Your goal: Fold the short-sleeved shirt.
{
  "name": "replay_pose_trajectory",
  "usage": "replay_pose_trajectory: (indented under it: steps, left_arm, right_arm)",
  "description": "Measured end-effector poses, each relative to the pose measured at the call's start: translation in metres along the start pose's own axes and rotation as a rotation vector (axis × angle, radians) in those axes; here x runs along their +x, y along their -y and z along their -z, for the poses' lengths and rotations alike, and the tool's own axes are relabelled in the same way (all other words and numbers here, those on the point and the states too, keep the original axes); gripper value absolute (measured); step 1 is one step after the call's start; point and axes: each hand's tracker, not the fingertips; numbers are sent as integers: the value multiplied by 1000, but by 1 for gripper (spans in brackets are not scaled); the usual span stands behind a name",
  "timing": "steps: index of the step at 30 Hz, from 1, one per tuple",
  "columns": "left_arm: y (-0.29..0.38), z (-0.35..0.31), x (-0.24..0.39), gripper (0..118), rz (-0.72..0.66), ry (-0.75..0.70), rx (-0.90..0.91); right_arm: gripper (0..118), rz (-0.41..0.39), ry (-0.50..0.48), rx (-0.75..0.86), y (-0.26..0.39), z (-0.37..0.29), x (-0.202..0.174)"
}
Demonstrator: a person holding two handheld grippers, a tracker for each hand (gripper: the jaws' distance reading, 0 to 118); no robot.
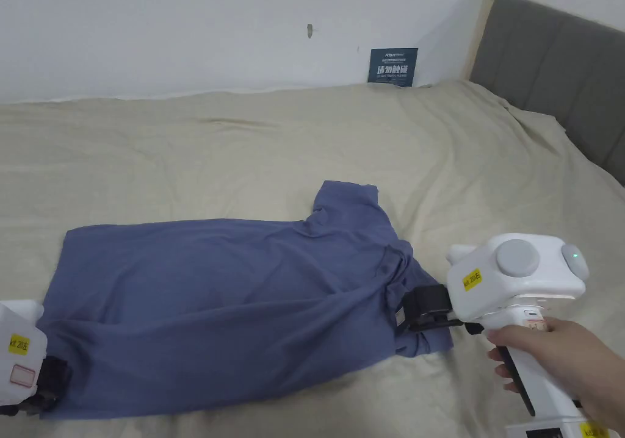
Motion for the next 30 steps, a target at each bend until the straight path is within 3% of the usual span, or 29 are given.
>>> replay_pose_trajectory:
  steps: [1,2,3,5,11,14,20,22,30]
  left_arm:
    - [0,0,-2,12,-20,10,-3]
    - [-3,3,-5,12,-31,19,-13]
    - [-3,5,-7,12,-33,22,-19]
    - [-1,7,-9,12,-37,25,-24]
    - [-2,5,-22,12,-109,62,-24]
    - [-5,0,-27,12,-126,74,-20]
    - [1,-35,-24,12,-86,57,32]
    - [9,-53,-26,12,-78,63,50]
    - [77,-94,-20,12,-35,139,46]
  right_arm:
    - [66,-43,-9,-12,-1,2,-4]
    - [16,-86,-22,-22,-1,5,-10]
    - [6,-105,16,-29,-2,9,-13]
    - [6,-76,75,-38,-1,11,-10]
    - [6,-46,39,26,6,-18,13]
    - [6,15,-52,46,9,-35,27]
    - [7,3,-77,84,29,-83,16]
    - [6,10,-108,67,30,-92,28]
    - [6,-36,-83,59,88,-128,36]
